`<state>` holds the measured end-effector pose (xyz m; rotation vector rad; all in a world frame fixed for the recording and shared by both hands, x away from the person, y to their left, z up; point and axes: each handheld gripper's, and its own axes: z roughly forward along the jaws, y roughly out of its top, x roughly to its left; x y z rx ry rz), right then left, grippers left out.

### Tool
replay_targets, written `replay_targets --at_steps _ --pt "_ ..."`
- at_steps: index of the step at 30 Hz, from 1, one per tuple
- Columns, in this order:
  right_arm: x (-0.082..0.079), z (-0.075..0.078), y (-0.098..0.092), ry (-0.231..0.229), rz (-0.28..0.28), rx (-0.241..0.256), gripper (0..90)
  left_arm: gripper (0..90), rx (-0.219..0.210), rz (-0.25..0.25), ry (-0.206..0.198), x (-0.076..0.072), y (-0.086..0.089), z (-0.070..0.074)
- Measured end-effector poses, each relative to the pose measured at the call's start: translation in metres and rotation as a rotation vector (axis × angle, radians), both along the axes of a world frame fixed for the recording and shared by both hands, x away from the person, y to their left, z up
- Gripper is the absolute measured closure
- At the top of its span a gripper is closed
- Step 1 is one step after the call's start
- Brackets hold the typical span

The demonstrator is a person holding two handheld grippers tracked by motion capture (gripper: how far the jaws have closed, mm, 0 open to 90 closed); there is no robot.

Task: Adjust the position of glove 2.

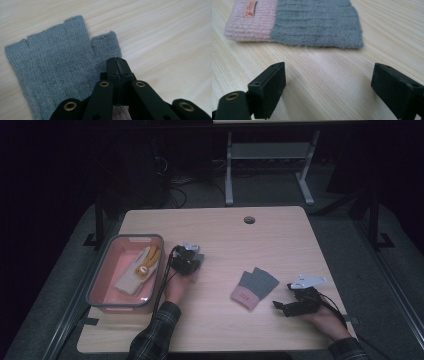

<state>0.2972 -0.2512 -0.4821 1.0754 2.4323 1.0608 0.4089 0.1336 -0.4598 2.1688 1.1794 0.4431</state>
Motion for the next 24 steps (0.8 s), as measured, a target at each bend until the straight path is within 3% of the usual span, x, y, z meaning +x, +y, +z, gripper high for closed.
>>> replay_targets --at_steps 6,12,18,21,24 --pt "0.000 0.000 0.000 0.001 -0.001 0.000 12.3 89.7 -0.027 -0.079 0.018 -0.012 -0.017 0.000" --pt "0.000 0.000 0.000 0.000 0.000 0.000 12.2 89.7 -0.072 -0.127 0.040 -0.024 -0.034 -0.001" --pt "0.000 0.000 0.000 0.001 -0.001 0.000 12.2 89.7 -0.086 -0.190 0.053 -0.036 -0.051 -0.001" --pt "0.000 0.000 0.000 0.001 -0.001 0.000 12.2 89.6 -0.098 -0.209 0.056 -0.038 -0.053 0.001" --pt "0.000 0.000 0.000 0.001 -0.001 0.000 12.2 89.1 -0.126 -0.194 0.039 -0.037 -0.046 0.009"
